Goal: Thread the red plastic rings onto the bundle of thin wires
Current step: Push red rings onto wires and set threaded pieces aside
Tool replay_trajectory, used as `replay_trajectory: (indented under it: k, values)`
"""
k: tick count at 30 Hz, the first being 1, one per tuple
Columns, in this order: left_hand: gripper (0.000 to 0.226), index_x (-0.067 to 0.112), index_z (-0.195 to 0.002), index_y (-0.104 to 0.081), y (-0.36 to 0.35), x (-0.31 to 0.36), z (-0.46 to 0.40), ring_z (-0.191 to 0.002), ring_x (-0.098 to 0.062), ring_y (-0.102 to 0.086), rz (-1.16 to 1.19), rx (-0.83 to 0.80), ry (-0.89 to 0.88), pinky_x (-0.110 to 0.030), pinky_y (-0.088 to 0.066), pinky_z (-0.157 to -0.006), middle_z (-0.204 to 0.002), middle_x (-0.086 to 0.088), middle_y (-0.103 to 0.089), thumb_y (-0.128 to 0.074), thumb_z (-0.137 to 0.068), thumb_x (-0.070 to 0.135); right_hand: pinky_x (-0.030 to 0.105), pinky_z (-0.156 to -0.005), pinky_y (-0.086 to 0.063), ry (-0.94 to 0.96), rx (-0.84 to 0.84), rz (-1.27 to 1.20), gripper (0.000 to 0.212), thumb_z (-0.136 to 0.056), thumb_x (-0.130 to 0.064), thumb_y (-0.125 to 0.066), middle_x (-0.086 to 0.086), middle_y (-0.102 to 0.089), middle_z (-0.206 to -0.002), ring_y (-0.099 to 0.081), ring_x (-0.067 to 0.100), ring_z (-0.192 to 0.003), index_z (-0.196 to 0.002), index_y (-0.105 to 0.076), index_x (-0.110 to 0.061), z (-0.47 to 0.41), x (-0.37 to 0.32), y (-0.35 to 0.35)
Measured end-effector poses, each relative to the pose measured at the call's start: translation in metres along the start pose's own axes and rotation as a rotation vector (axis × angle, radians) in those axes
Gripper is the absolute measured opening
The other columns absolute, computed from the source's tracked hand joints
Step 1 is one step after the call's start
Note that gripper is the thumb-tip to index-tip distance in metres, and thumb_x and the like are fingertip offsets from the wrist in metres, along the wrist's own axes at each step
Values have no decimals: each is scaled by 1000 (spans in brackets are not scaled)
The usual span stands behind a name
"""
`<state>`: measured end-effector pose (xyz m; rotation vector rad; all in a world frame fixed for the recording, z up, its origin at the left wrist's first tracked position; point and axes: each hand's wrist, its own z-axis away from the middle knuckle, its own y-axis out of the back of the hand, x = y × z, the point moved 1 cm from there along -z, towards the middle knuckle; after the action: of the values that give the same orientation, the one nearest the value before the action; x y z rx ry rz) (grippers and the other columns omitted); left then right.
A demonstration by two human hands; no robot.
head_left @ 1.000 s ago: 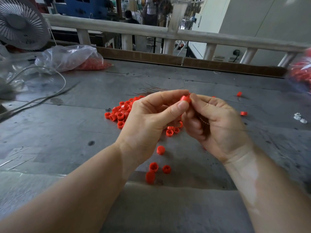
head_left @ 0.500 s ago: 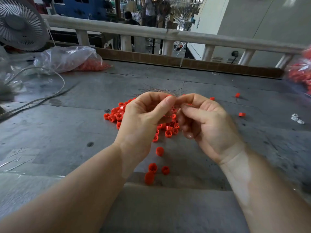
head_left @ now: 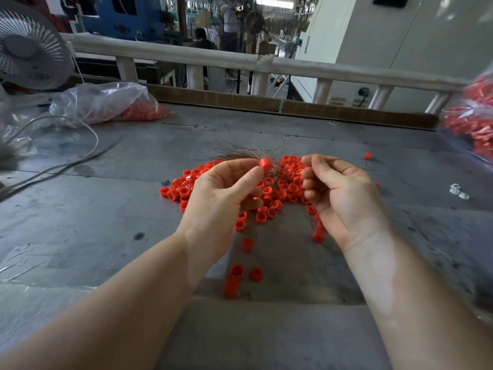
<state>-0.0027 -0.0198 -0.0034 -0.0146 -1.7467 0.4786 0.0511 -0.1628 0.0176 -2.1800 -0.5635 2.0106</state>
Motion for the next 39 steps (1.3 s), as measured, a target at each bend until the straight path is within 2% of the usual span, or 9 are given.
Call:
replay_trajectory:
  k: [9,15,19,22,24,26,29,33,39]
  values:
    - [12,22,-72,-72,3,0,0,-53,-5,-54,-117,17,-14,-17,-43,-46,-62,8,-62,-68,-82,17,14,-46,-45,89,494,-22,30,-100,-9,-39,3,-60,-66,-57,4,-46,-76,-57,-11,-22,-9,42]
    - [14,25,-70,-73,4,-1,0,-52,-5,-53,-155,32,-19,-18,-43,-46,-60,7,-61,-69,-82,19,12,-53,-51,14,644,-64,33,-101,-8,-32,6,-57,-74,-57,10,-60,-75,-51,-10,-31,-5,62]
    - [14,25,-71,-73,5,-2,-1,-52,-6,-54,-187,52,-24,-18,-44,-47,-59,5,-61,-68,-83,18,19,-75,-54,-5,700,-215,32,-101,-6,-31,12,-61,-93,-60,12,-70,-77,-52,-7,-33,-6,68]
    - [13,24,-75,-71,7,-3,-1,-51,-6,-54,-257,62,-40,-20,-46,-48,-57,6,-61,-68,-83,15,24,-96,-45,-3,642,-295,30,-99,-1,-28,18,-58,-119,-60,22,-109,-108,-56,5,-34,-8,73]
    - [15,25,-76,-70,7,-4,-1,-51,-7,-55,-322,71,-60,-22,-47,-49,-57,7,-62,-68,-84,12,25,-99,-35,-104,673,-103,33,-101,-6,-30,20,-57,-121,-52,28,-120,-123,-51,9,-30,-12,69]
    - [19,26,-76,-68,7,-5,-1,-52,-6,-56,-390,88,-90,-22,-48,-53,-59,8,-63,-68,-83,8,26,-84,-39,-79,722,563,29,-100,-11,-37,18,-60,-117,-58,26,-104,-119,-55,1,-28,-9,69]
    - [22,27,-78,-66,7,-4,-2,-58,3,-55,-541,120,-162,-12,-46,-62,-68,11,-64,-69,-81,5,27,-91,-45,-111,711,112,39,-93,-3,-48,20,-55,-106,-49,17,-88,-131,-39,3,-35,-6,64]
    - [21,25,-81,-65,8,-1,-2,-68,1,-55,-795,137,-252,-3,-40,-64,-77,13,-61,-72,-78,5,32,-103,-31,-12,557,836,73,-84,10,-49,6,-38,-139,-40,22,-124,-147,-24,-17,-34,-2,58]
    - [13,22,-87,-69,7,1,1,-69,4,-45,-1031,95,-324,3,-30,-66,-76,19,-47,-73,-78,13,37,-115,-20,259,259,1245,80,-73,16,-45,10,-21,-152,-21,26,-140,-145,-32,-16,-17,1,37]
